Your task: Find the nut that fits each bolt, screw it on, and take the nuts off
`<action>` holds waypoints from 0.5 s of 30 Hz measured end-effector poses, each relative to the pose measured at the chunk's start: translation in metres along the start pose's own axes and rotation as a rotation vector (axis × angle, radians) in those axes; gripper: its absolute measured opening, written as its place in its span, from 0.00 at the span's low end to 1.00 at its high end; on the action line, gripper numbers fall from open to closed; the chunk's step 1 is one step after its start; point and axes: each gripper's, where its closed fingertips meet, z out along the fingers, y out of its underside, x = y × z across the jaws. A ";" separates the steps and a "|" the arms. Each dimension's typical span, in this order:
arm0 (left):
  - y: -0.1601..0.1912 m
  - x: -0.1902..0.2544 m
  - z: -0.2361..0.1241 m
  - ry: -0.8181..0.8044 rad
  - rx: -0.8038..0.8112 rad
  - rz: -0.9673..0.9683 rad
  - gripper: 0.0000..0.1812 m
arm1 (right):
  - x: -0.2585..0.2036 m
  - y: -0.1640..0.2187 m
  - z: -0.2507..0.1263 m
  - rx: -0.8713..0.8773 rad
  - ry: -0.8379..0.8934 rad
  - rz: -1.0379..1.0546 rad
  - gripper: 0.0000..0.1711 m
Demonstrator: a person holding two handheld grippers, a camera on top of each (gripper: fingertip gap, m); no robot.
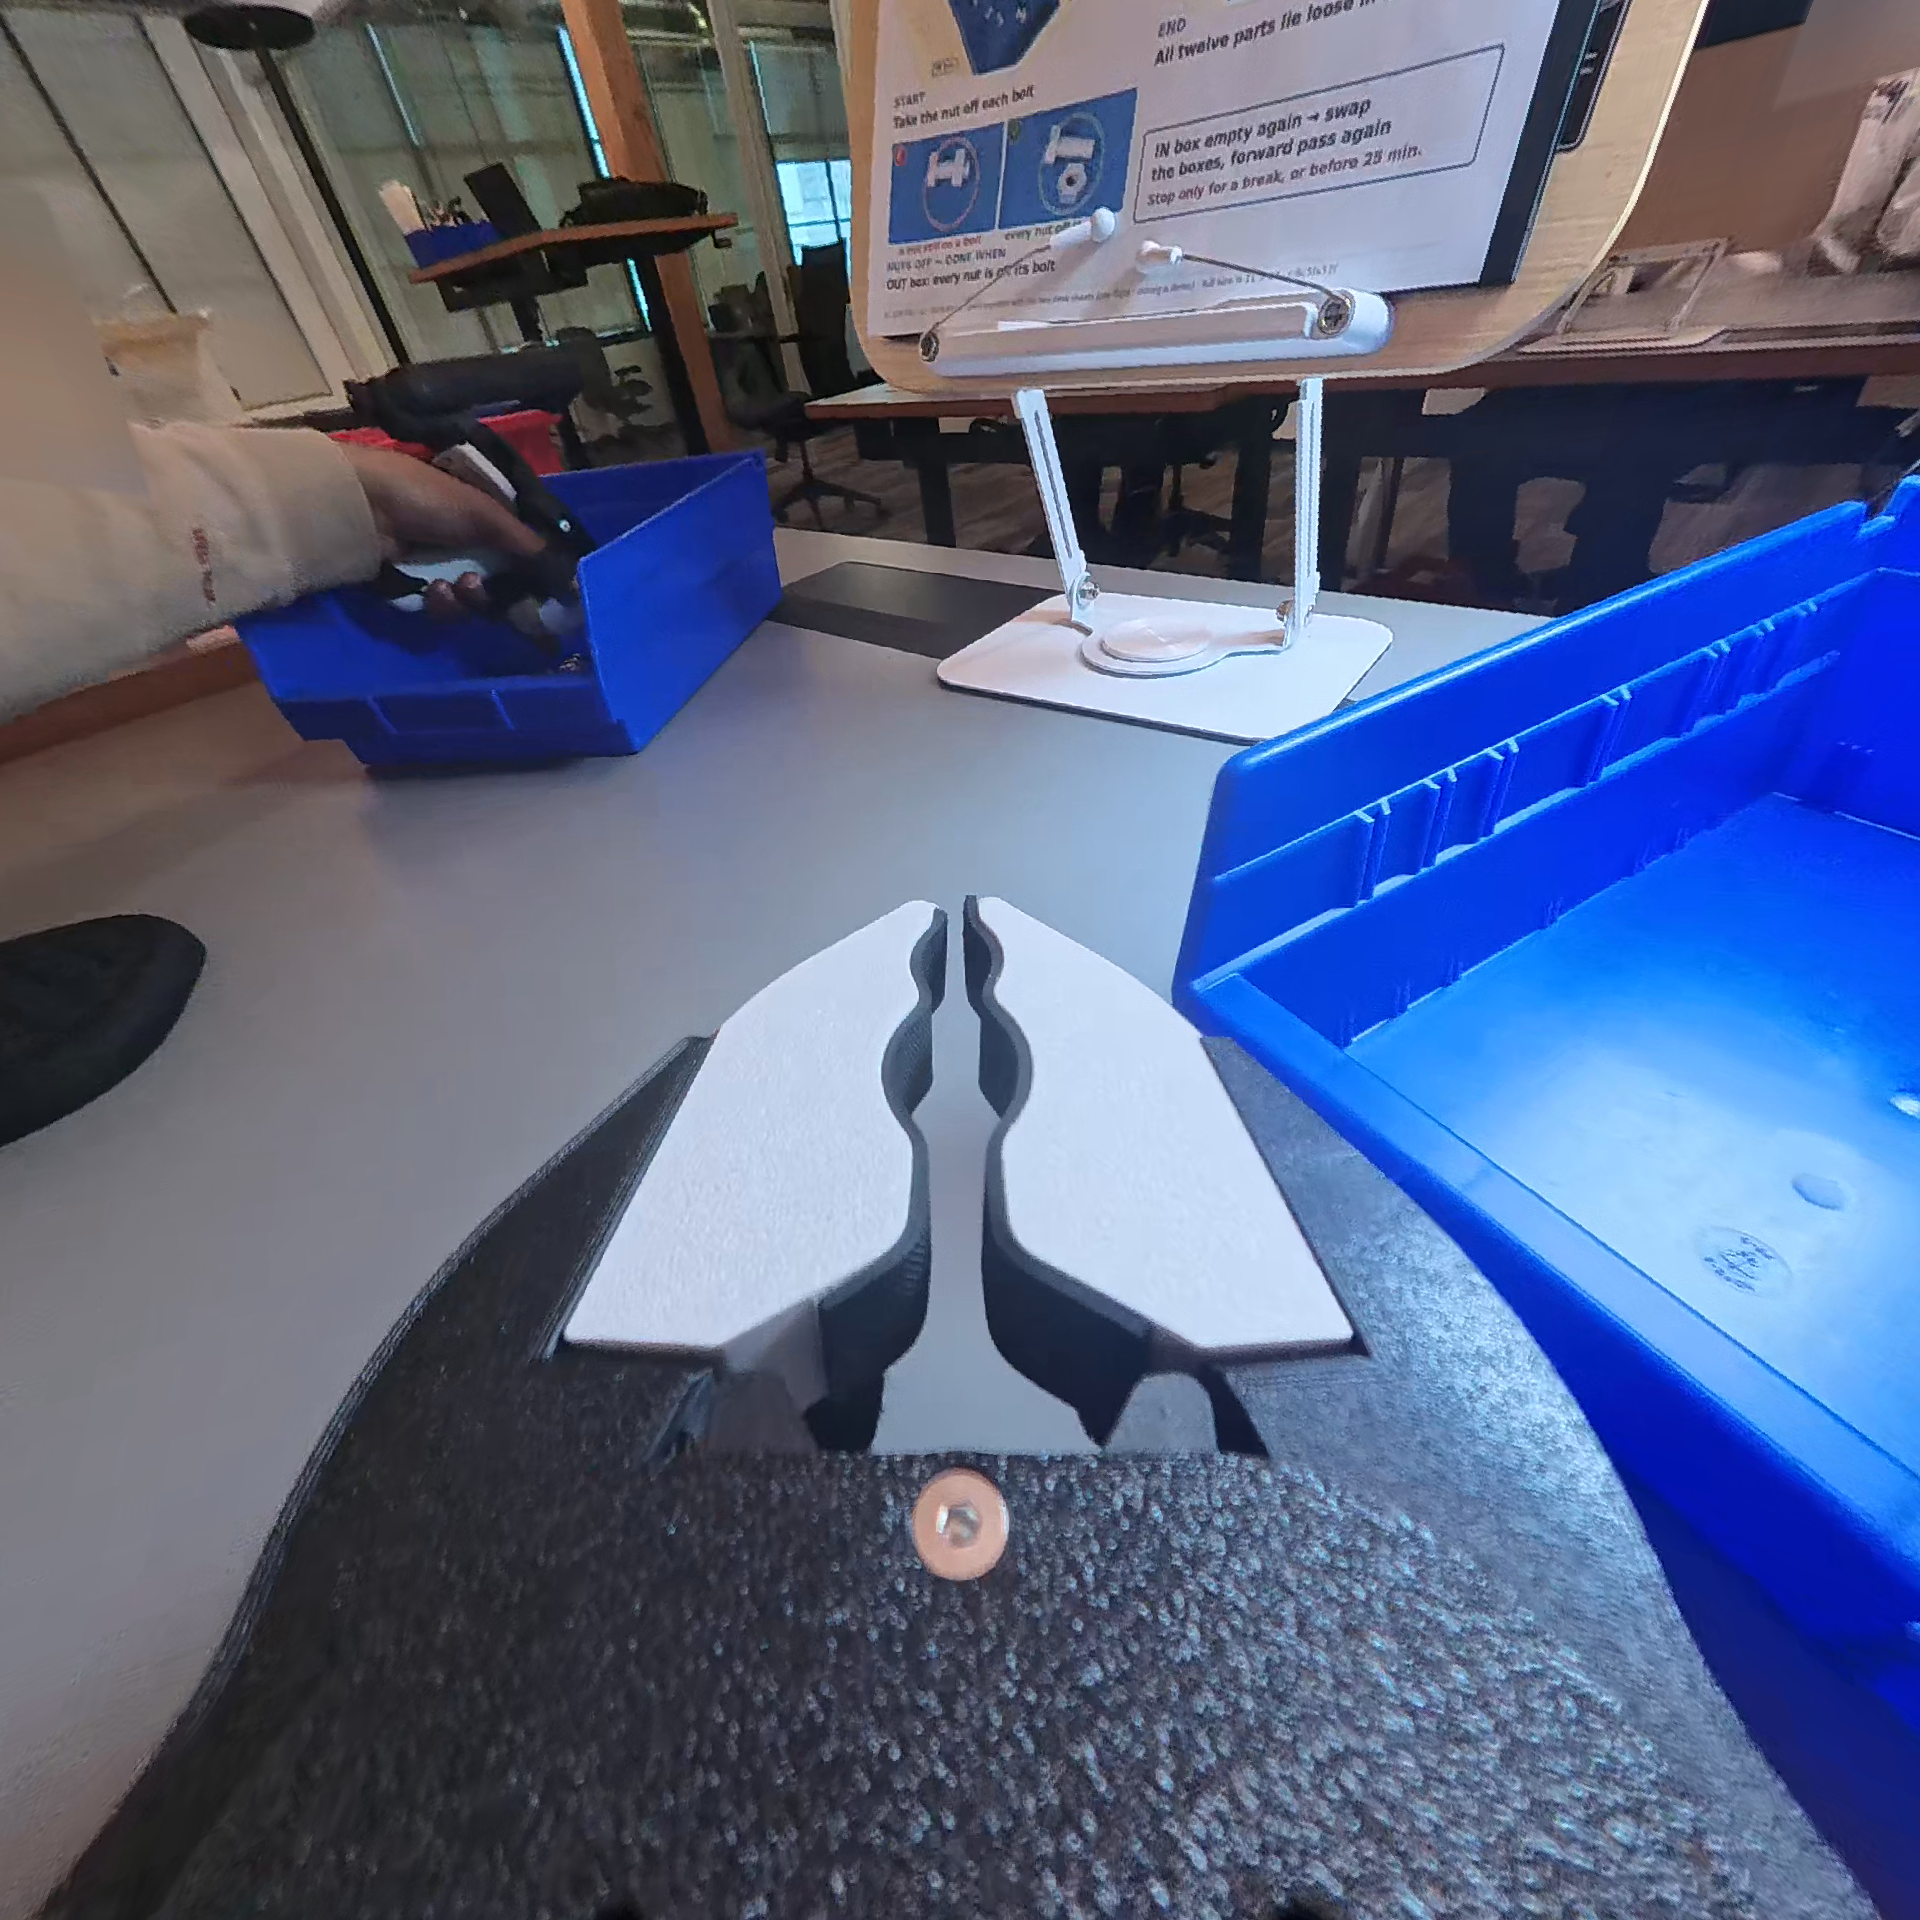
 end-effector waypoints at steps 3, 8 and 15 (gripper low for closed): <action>-0.003 0.009 -0.004 0.012 0.051 0.078 0.14 | 0.000 -0.001 -0.002 0.001 0.004 -0.018 0.02; -0.018 0.043 -0.038 0.058 0.260 0.235 0.14 | -0.001 0.003 -0.001 -0.013 0.001 -0.029 0.02; -0.008 0.149 -0.157 -0.026 0.918 0.679 0.14 | -0.012 0.004 0.002 -0.022 -0.055 -0.007 0.05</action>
